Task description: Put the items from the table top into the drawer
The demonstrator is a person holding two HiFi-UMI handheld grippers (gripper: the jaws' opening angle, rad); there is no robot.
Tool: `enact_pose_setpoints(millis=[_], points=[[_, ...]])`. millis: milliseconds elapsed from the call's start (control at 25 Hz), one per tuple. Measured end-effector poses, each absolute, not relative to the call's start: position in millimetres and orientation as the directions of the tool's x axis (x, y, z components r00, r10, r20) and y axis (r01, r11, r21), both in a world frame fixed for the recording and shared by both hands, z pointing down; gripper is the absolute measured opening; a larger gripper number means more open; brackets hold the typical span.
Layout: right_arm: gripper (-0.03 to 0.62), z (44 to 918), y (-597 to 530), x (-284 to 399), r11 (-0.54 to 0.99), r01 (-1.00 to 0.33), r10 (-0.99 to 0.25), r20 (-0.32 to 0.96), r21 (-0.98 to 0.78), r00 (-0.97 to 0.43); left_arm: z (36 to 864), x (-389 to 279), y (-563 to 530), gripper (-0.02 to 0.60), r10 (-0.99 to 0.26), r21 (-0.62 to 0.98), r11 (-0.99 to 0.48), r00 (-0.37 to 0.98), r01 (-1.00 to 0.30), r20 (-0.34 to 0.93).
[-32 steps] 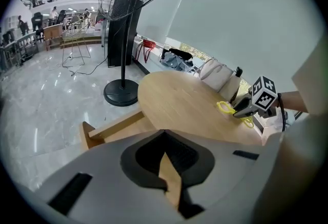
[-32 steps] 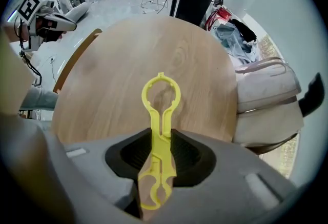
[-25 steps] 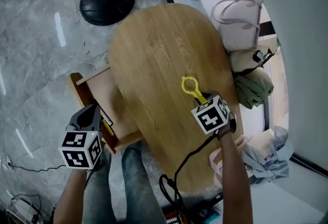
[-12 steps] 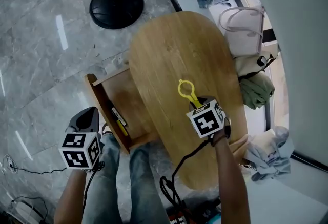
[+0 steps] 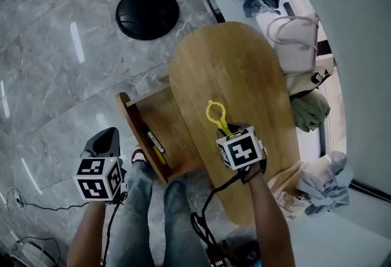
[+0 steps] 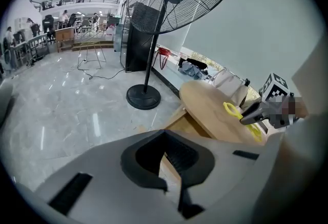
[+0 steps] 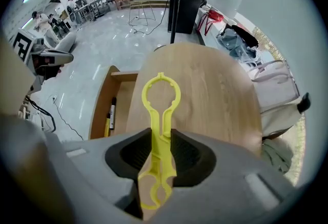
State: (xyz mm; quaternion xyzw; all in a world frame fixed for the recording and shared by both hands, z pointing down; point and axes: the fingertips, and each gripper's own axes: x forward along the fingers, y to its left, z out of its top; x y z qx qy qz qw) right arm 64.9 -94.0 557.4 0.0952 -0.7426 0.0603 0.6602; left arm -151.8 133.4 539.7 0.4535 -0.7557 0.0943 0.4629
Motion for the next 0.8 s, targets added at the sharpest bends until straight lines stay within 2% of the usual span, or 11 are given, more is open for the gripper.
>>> enact_pose_setpoints(millis=[800], points=[[0.118,573.8,17.0,3.5,0.958,-0.263,0.067,0.983,-0.112,-0.173,539.7,-178.1,198.5,-0.006,-0.572,0.298,0.668,-0.216,-0.682,0.791]])
